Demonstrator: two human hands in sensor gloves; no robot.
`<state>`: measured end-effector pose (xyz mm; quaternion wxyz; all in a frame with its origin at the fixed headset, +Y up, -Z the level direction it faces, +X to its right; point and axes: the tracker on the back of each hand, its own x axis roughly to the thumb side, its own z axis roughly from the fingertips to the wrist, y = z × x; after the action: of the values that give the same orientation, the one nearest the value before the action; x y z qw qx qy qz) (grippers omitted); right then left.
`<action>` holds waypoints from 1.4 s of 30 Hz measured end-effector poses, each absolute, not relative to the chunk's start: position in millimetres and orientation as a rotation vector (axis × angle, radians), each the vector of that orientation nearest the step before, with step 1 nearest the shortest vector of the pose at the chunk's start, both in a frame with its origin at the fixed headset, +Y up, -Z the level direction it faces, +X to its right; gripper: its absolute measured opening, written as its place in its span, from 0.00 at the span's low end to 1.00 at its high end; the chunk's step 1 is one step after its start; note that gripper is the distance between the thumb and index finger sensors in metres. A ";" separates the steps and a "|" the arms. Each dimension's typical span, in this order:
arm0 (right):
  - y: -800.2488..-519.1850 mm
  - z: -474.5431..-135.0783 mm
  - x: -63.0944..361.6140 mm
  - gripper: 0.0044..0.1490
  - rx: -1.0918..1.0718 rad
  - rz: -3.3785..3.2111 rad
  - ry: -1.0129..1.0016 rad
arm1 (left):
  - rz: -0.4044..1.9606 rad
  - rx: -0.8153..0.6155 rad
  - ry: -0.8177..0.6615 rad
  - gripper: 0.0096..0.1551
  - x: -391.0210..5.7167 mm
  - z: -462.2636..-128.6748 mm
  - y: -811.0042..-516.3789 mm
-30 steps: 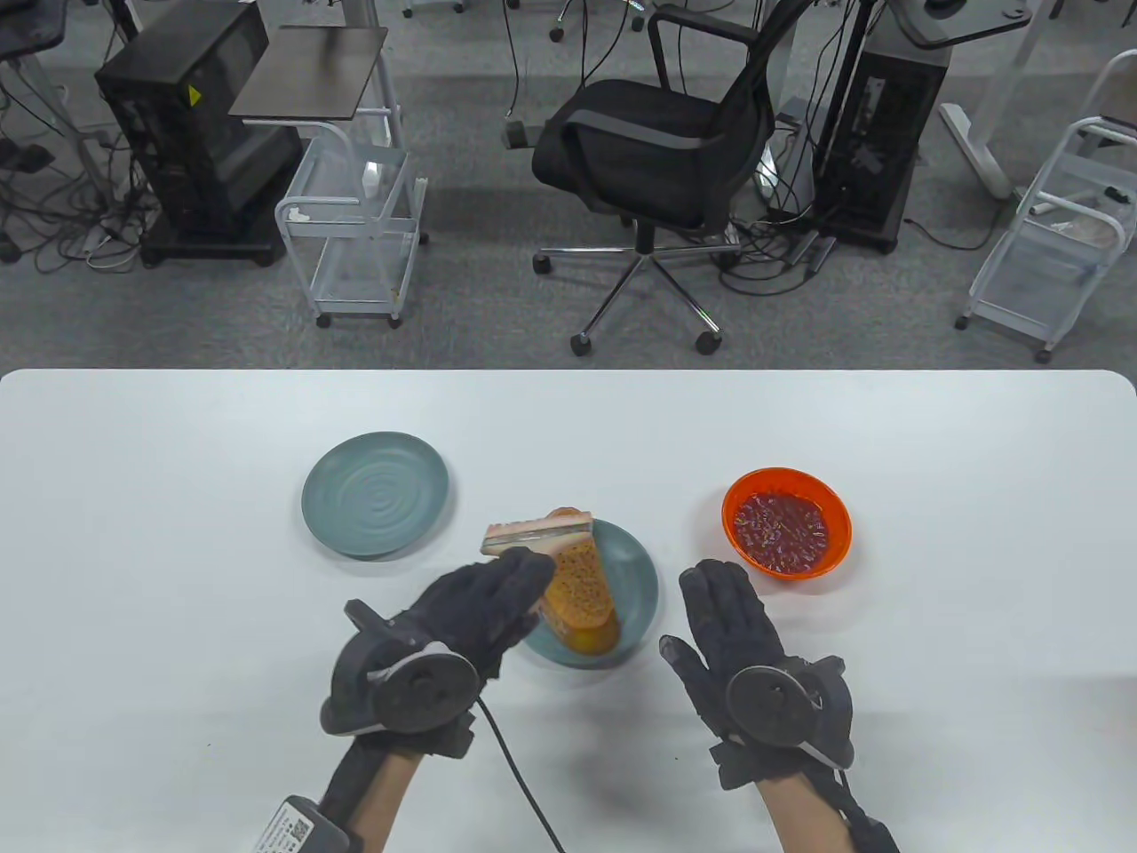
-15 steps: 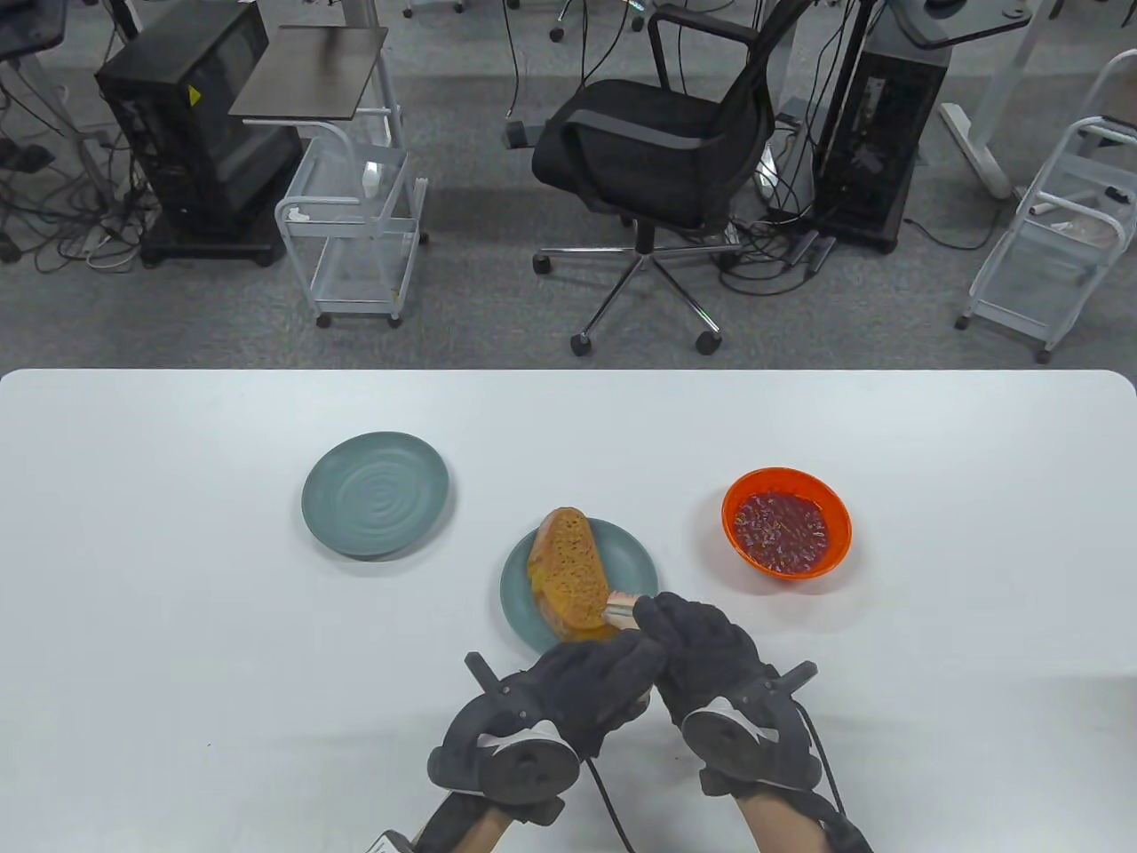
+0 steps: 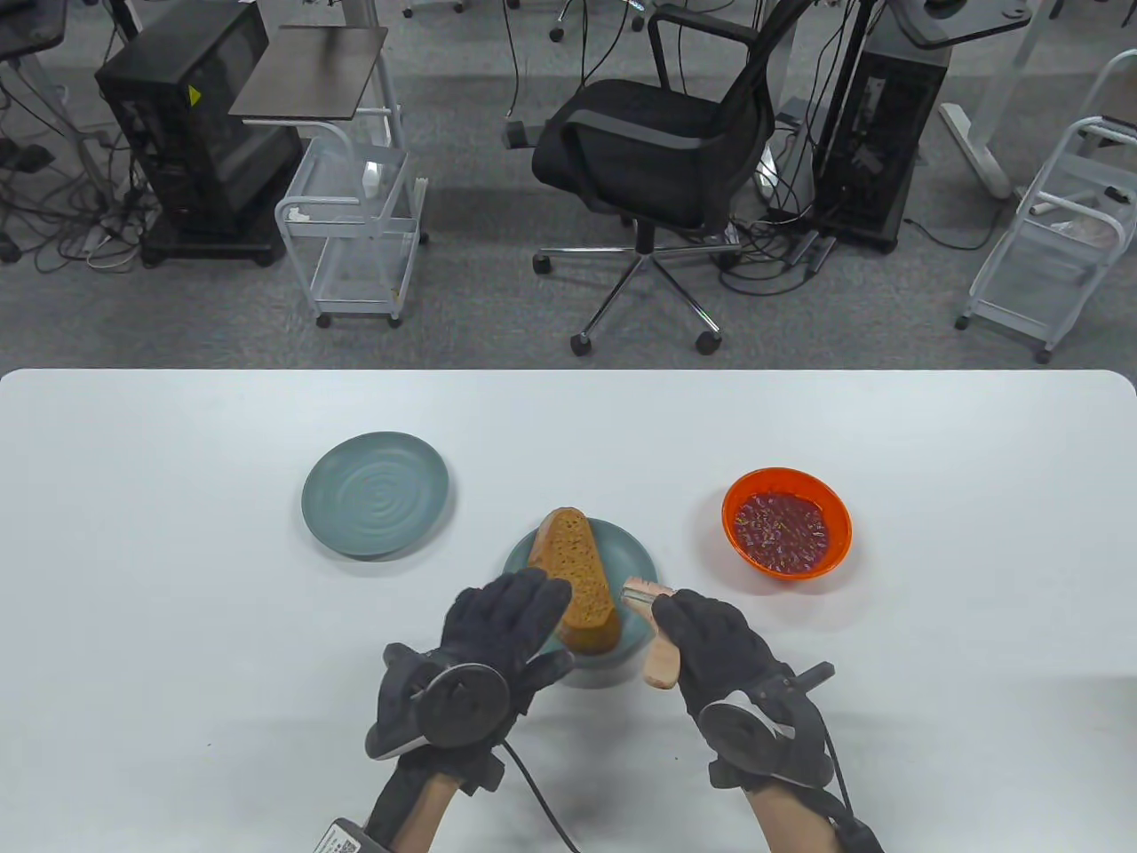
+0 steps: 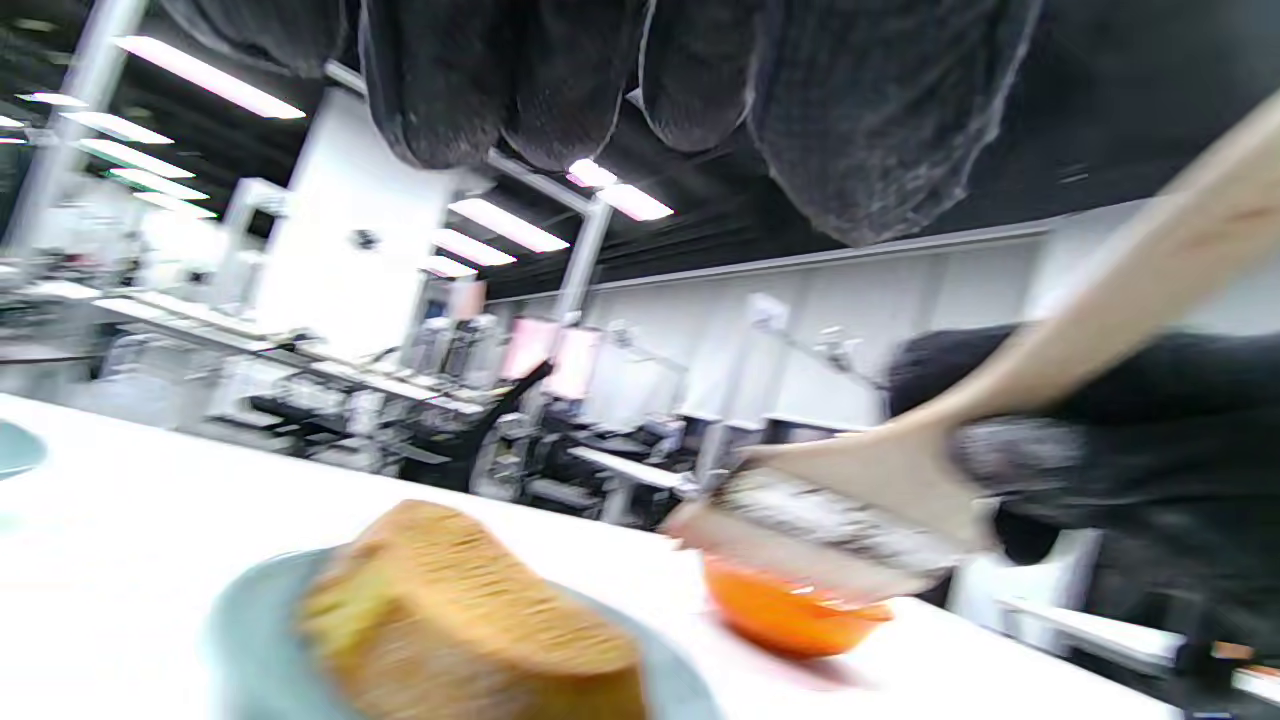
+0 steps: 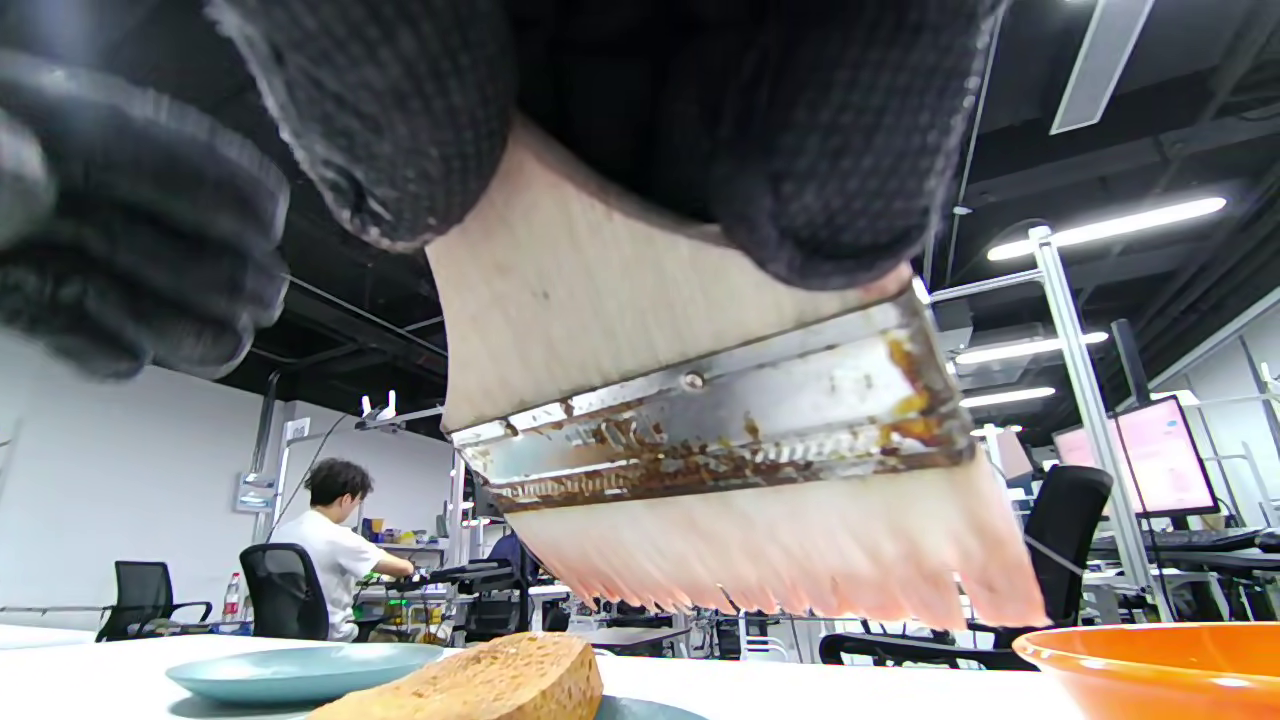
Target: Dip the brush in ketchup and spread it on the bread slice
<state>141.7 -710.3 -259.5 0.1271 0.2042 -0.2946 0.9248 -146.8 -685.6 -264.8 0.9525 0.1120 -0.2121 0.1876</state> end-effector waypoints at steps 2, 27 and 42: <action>-710.2 -260.1 145.1 0.28 0.571 2.683 -0.854 | 0.336 0.212 -0.339 0.46 -163.2 -268.9 -693.1; -660.9 -326.5 229.4 0.29 0.037 2.455 -0.555 | 0.252 -0.007 -0.066 0.55 -215.4 -289.6 -746.8; -666.9 -413.4 246.1 0.28 -0.309 2.692 -0.474 | 0.276 -0.051 -0.061 0.53 -213.8 -295.8 -754.4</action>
<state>246.1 -666.9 -413.4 0.1941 -0.1103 -0.1689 0.9600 -213.8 -754.4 -295.8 0.9897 -0.0255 -0.0305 0.1376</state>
